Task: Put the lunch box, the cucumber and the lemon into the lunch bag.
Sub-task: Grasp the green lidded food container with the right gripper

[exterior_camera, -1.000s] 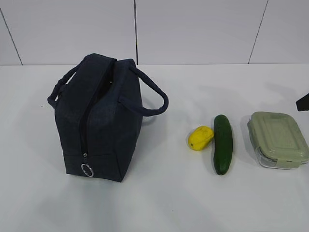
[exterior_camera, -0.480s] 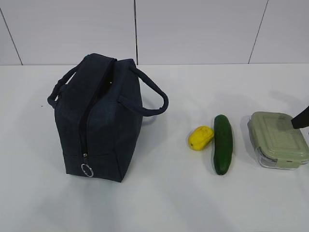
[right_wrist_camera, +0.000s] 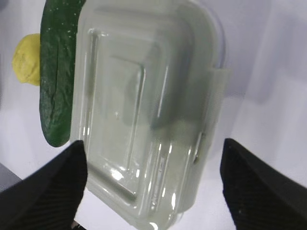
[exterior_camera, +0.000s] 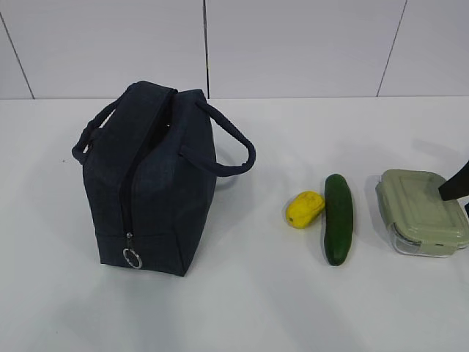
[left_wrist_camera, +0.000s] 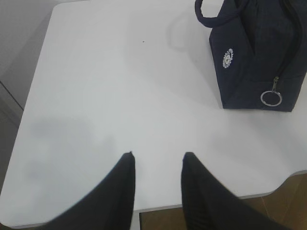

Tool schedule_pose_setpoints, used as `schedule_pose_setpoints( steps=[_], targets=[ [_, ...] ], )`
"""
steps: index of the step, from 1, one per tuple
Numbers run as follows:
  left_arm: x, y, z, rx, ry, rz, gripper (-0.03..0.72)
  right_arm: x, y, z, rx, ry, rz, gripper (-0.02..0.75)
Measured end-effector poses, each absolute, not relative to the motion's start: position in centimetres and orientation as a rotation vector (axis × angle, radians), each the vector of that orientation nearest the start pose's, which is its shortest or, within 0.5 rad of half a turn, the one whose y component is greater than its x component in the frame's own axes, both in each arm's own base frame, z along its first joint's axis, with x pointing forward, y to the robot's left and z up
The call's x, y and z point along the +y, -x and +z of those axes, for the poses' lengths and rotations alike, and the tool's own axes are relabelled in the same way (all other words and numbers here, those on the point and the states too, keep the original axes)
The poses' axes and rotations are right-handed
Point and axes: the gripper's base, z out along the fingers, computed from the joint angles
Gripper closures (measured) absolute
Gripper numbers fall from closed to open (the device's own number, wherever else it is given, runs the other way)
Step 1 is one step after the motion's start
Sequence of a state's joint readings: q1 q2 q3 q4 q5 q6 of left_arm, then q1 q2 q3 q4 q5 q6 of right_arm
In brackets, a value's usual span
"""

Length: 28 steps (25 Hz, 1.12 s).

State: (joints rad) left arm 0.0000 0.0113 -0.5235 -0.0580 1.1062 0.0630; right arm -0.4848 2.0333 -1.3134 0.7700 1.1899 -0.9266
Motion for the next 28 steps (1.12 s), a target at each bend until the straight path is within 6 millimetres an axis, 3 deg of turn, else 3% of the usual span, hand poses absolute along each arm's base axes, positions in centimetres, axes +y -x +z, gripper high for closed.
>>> schedule_pose_setpoints(
  steps=[17, 28],
  targets=[
    [-0.5, 0.8, 28.0, 2.075, -0.07, -0.031, 0.454, -11.7, -36.4, 11.5, 2.677, -0.036, 1.124, 0.093],
    [-0.5, 0.8, 28.0, 2.075, -0.07, -0.031, 0.454, -11.6, -36.9, 10.1, 2.638, -0.067, 1.234, 0.094]
  ],
)
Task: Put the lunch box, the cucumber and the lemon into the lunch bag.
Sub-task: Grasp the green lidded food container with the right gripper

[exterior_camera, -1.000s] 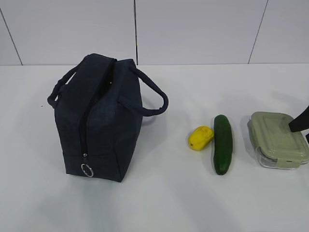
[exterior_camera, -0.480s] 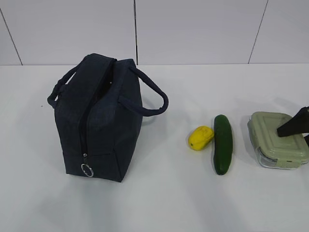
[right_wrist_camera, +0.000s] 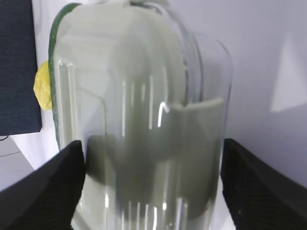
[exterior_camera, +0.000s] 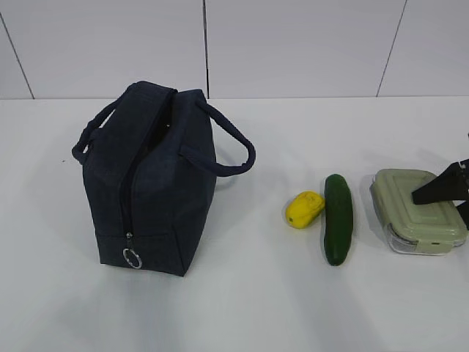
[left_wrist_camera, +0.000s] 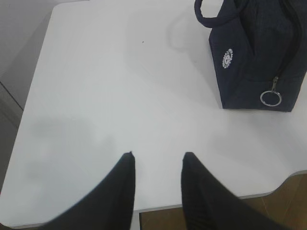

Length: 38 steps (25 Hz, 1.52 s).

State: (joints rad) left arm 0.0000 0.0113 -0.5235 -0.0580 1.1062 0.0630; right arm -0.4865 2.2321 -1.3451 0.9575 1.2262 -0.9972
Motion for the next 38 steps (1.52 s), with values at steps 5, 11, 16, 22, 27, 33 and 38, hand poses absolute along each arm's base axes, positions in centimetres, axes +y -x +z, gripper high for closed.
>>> schedule_pose_setpoints(
  steps=[5, 11, 16, 22, 27, 33, 38],
  targets=[
    [-0.5, 0.8, 28.0, 2.075, -0.07, -0.031, 0.453, -11.7, -37.3, 9.9, 2.622, -0.074, 1.258, 0.104],
    [-0.5, 0.8, 28.0, 2.075, -0.07, -0.031, 0.453, -12.0, -38.0, 10.1, 2.603, -0.063, 1.247, 0.132],
    [-0.5, 0.8, 28.0, 2.075, -0.07, -0.031, 0.454, -12.1, -38.1, 10.2, 2.604, -0.057, 1.237, 0.145],
    [-0.5, 0.8, 28.0, 2.075, -0.07, -0.031, 0.454, -12.1, -38.1, 10.2, 2.608, -0.051, 1.233, 0.146],
    [-0.5, 0.8, 28.0, 2.075, -0.07, -0.031, 0.454, -12.2, -38.1, 10.2, 2.612, -0.042, 1.228, 0.146],
    [-0.5, 0.8, 28.0, 2.075, -0.07, -0.031, 0.454, -12.2, -38.0, 10.2, 2.631, -0.042, 1.233, 0.146],
    [-0.5, 0.8, 28.0, 2.075, -0.07, -0.031, 0.454, -12.1, -38.0, 10.2, 2.632, -0.047, 1.235, 0.146]
  ],
)
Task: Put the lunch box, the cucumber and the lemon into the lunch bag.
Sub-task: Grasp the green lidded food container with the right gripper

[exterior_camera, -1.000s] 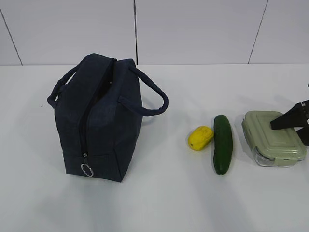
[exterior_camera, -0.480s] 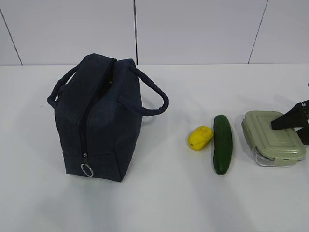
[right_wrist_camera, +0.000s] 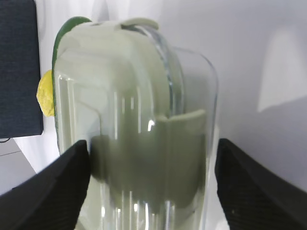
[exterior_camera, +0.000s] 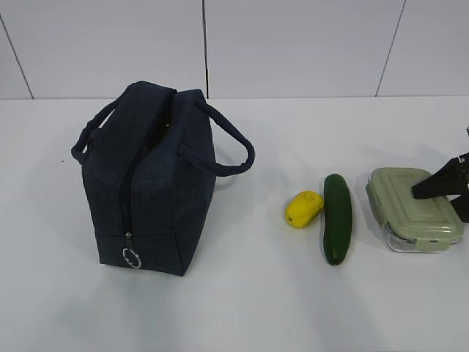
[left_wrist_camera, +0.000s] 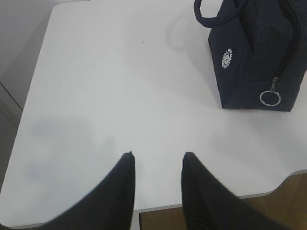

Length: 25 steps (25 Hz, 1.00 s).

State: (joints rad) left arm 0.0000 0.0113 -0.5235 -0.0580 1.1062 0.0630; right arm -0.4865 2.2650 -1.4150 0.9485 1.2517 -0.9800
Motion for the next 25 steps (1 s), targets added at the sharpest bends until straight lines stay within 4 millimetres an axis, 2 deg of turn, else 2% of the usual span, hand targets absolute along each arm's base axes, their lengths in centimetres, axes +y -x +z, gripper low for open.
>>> schedule_pose_setpoints(
  steps=[15, 23, 25],
  targets=[
    [-0.47, 0.79, 28.03, 2.075, -0.07, -0.031, 0.454, -11.56, -38.16, 10.18, 2.639, -0.026, 1.24, 0.156],
    [-0.47, 0.79, 28.03, 2.075, -0.07, -0.031, 0.454, -11.45, -38.19, 10.47, 2.624, -0.026, 1.27, 0.334],
    [-0.47, 0.79, 28.03, 2.075, -0.07, -0.031, 0.454, -11.43, -38.19, 10.48, 2.624, -0.025, 1.272, 0.345]
  ],
)
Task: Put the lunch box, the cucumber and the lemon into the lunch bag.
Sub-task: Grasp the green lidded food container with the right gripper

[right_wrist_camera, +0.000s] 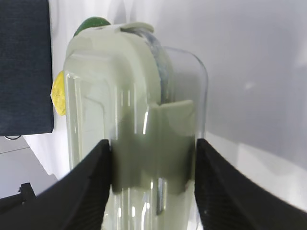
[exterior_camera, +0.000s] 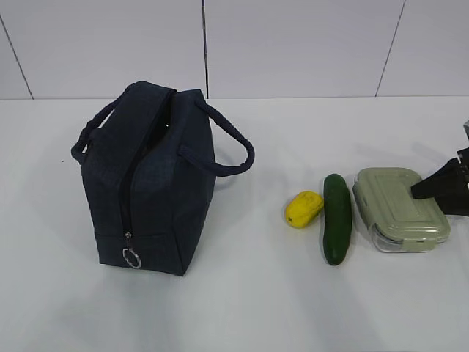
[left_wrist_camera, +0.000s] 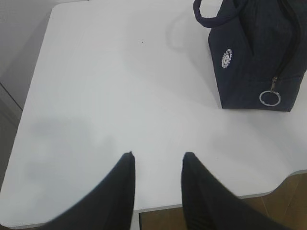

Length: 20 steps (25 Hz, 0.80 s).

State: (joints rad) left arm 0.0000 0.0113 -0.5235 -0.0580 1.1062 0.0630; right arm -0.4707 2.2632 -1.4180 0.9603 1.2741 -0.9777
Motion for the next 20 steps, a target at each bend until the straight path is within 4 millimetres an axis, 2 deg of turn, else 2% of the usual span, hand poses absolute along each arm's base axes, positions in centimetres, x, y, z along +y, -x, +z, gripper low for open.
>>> schedule_pose_setpoints(
  steps=[13, 16, 20],
  targets=[
    [-0.5, 0.5, 28.6, 2.06, -0.098, -0.011, 0.454, -11.4, -38.2, 10.5, 2.623, -0.026, 1.274, 0.346],
    [-0.5, -0.9, 29.0, 2.13, -0.109, -0.009, 0.453, -11.4, -38.2, 10.5, 2.623, -0.026, 1.274, 0.346],
    [-0.6, -4.4, 29.3, 2.282, -0.116, -0.042, 0.453, -11.4, -38.2, 10.5, 2.623, -0.026, 1.274, 0.346]
  ],
)
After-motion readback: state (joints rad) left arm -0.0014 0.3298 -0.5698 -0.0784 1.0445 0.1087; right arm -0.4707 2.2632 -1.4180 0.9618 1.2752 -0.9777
